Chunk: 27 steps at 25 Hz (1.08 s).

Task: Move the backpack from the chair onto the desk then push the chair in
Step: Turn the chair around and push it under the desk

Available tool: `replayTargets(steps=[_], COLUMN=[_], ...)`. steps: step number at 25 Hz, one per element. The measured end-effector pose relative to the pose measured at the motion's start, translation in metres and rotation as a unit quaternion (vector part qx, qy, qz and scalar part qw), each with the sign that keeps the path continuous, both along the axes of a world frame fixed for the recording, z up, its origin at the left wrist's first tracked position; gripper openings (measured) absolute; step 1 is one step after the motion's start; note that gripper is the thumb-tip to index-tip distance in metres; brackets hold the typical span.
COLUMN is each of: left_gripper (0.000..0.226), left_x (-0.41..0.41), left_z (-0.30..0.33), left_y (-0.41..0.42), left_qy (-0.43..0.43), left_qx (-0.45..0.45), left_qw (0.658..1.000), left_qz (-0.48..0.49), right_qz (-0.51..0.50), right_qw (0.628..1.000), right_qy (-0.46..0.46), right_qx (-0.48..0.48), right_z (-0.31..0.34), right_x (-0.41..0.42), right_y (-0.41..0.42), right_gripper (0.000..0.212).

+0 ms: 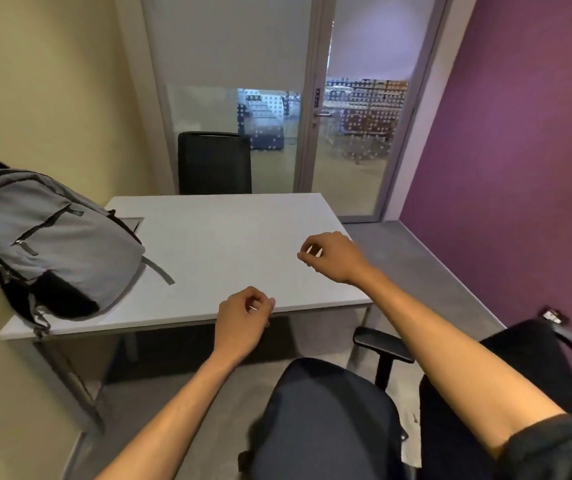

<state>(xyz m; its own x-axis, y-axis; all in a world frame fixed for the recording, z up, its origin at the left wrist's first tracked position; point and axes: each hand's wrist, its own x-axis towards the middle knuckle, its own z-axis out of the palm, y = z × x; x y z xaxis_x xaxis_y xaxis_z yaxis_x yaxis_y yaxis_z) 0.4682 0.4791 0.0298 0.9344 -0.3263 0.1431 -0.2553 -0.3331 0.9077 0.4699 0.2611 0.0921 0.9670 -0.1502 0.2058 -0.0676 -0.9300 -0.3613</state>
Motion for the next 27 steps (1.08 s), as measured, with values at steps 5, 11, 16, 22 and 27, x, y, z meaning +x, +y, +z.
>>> replayTargets(steps=[5, 11, 16, 22, 27], left_gripper=[0.015, 0.011, 0.019, 0.010, 0.009], left_x=[-0.052, -0.137, -0.205, -0.280, -0.315], left_z=[-0.003, -0.011, -0.026, -0.039, -0.049], left_y=[-0.057, -0.127, -0.200, -0.282, -0.321], left_qy=[0.003, 0.027, 0.052, 0.070, 0.071], left_qx=[0.003, 0.002, 0.017, 0.033, 0.062], left_qw=[0.993, 0.973, 0.956, 0.944, 0.939], left_qz=[-0.117, -0.228, -0.287, -0.321, -0.331], right_qz=[-0.111, -0.212, -0.284, -0.359, -0.390], right_qw=[0.994, 0.975, 0.956, 0.919, 0.890], right_qy=[0.016, 0.053, 0.065, 0.162, 0.231], right_qx=[-0.013, -0.049, -0.022, -0.015, 0.050], right_z=[0.003, -0.010, -0.024, -0.060, -0.111], right_x=[-0.091, -0.220, -0.319, -0.395, -0.421], right_y=[-0.051, -0.121, -0.195, -0.277, -0.300], right_gripper=[0.029, 0.031, 0.024, 0.038, 0.051])
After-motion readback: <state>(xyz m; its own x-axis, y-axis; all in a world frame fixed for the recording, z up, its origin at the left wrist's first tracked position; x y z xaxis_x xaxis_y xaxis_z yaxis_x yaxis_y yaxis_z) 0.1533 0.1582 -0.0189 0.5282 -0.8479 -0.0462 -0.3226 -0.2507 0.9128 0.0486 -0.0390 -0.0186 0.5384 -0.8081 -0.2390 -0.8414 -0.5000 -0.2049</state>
